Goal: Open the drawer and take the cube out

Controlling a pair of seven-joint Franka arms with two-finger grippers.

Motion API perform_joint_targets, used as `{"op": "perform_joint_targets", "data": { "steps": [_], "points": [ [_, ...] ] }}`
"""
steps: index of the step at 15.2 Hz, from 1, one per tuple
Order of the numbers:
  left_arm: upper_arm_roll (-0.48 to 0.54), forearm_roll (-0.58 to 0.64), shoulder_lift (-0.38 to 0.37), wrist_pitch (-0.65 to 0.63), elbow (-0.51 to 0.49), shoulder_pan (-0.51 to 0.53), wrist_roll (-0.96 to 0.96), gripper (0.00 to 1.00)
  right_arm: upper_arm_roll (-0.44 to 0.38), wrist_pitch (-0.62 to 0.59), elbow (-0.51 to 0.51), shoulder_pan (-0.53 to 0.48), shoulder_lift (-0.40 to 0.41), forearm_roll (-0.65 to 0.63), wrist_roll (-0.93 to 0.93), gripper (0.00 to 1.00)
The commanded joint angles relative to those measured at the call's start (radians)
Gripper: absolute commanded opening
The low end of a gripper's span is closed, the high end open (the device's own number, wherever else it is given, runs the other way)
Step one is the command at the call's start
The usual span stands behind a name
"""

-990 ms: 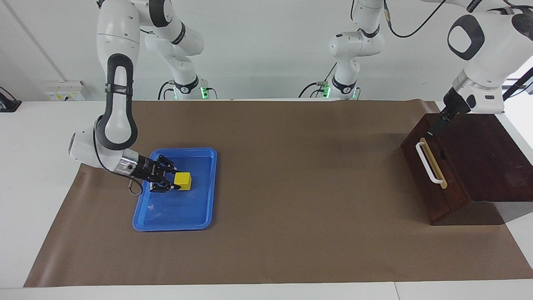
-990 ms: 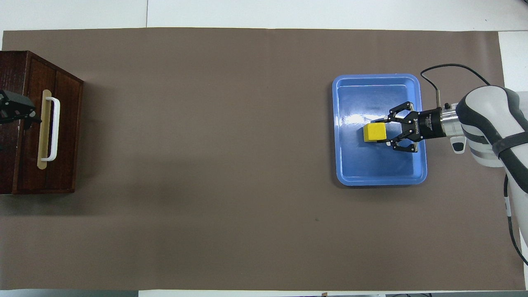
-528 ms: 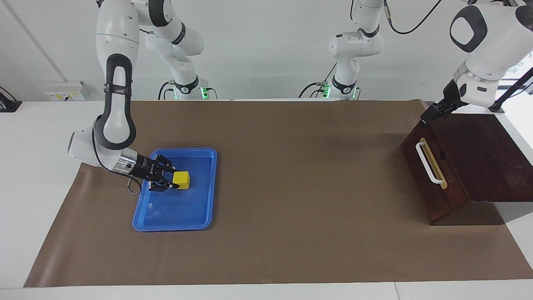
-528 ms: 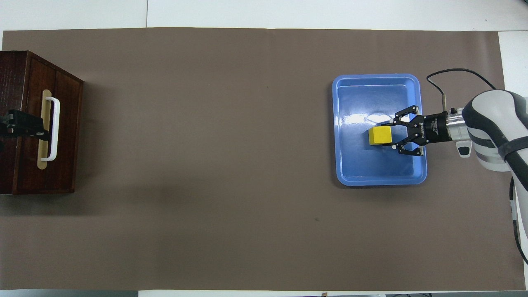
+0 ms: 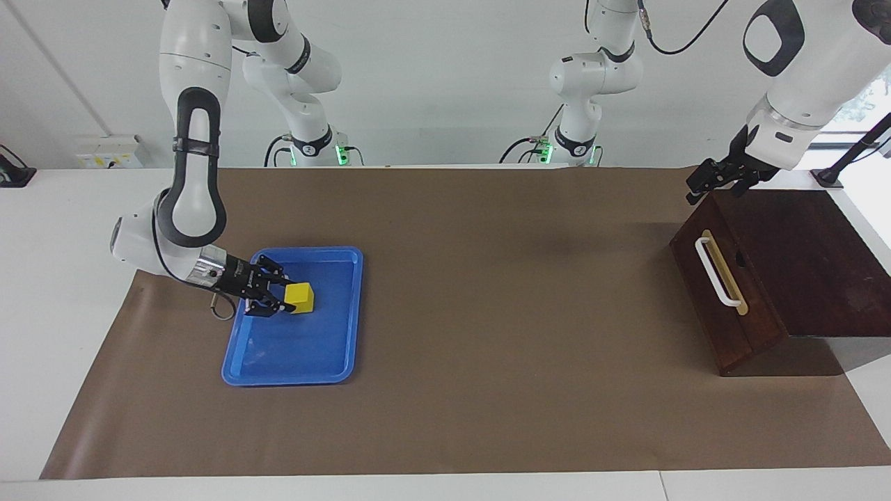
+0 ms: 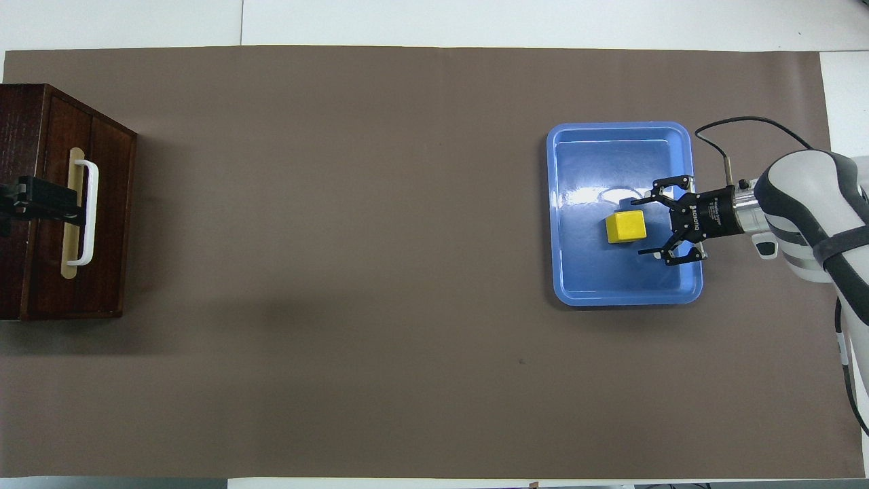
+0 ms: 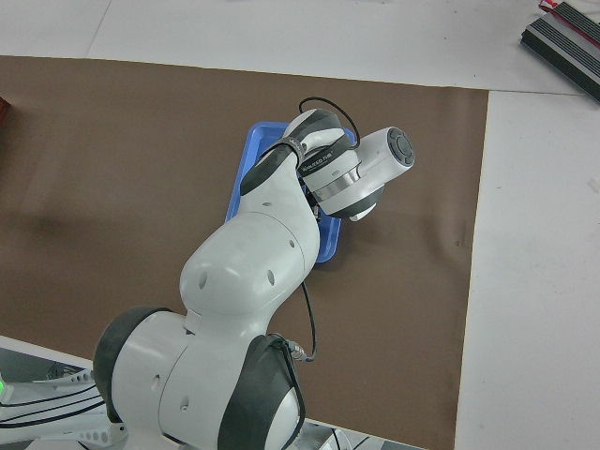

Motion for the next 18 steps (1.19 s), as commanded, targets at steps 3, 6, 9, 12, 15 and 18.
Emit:
{"op": "perform_joint_targets", "data": {
  "steps": [3,6,9,12,15,18],
  "points": [
    [-0.020,-0.017,0.004,-0.009,0.012,0.004,0.030,1.00,0.000,-0.044,0.038,0.005,-0.058,-0.105,-0.004,1.00],
    [-0.020,-0.019,-0.002,-0.002,0.004,0.004,0.030,1.00,0.003,-0.114,0.104,0.022,-0.110,-0.229,0.051,1.00],
    [-0.020,-0.019,-0.005,0.000,-0.002,0.004,0.029,1.00,0.003,-0.137,0.114,0.085,-0.205,-0.384,0.065,1.00],
    [-0.021,-0.019,-0.005,0.004,-0.004,0.001,0.018,1.00,0.012,-0.267,0.205,0.108,-0.259,-0.497,0.036,1.00],
    [-0.032,-0.011,-0.005,0.005,-0.004,0.002,0.017,1.00,0.017,-0.351,0.232,0.142,-0.366,-0.542,-0.092,1.00],
    [-0.044,-0.006,-0.004,0.017,-0.004,0.002,0.001,1.00,0.017,-0.386,0.236,0.212,-0.466,-0.703,-0.236,1.00]
  ]
}}
